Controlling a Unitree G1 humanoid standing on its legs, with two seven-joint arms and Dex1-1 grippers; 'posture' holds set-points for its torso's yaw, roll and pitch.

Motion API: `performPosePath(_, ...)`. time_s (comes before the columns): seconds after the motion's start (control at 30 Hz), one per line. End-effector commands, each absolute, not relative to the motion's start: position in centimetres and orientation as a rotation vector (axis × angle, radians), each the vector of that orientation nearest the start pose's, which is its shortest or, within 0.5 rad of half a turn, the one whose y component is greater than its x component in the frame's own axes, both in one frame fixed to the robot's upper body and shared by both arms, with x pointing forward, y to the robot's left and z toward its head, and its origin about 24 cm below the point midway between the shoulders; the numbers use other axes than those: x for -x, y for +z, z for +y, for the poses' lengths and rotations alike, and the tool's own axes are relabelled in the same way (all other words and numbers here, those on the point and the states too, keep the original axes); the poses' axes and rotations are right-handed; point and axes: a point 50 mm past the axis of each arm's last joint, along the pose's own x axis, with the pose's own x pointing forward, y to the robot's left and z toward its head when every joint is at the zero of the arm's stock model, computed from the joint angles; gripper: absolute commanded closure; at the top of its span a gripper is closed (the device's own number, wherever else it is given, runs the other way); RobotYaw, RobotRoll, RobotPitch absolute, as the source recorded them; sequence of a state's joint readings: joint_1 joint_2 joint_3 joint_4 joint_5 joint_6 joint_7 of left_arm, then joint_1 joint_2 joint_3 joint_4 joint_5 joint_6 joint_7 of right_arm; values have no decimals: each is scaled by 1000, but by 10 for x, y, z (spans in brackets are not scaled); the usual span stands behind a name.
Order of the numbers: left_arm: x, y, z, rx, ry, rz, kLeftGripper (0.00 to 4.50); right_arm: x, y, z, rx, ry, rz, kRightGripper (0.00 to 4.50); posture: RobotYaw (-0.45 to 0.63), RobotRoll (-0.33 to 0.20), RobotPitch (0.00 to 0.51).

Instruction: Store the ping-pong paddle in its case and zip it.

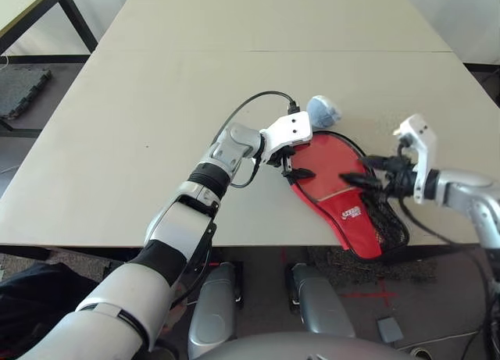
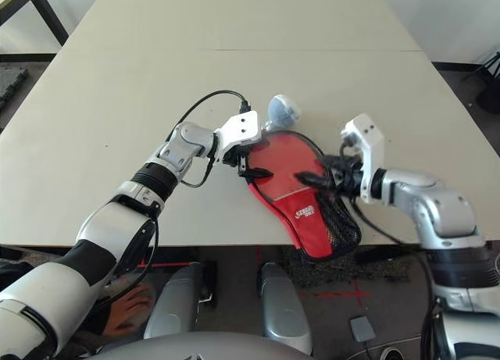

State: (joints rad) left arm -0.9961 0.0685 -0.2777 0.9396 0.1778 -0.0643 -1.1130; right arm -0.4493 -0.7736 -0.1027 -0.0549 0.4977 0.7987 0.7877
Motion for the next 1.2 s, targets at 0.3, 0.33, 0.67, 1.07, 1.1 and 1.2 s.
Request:
performPosePath(0.3,-345,89,30,-618,-1482,302,38,-336,175,-218,236,678,221,0,-10,0,206)
performPosePath(0.33,-345,89,30,-617,-1483,303,38,-340,173,-216,245,677,222,0,-8,0,205)
performPosePath(0.67,-344,89,30,-604,-1469,298,38,-367,151,-210,231,653,219,0,40,0,217)
performPosePath(1.07,-338,86,32,-578,-1462,314,0,-380,132,-203,162,636,253,1684,57,0,216)
performPosePath(1.1,-338,86,32,-578,-1464,316,0,-381,132,-203,163,627,252,2114,57,0,215)
performPosePath(1.2,-337,85,32,-579,-1471,322,0,-384,134,-207,172,590,243,3169,53,0,215)
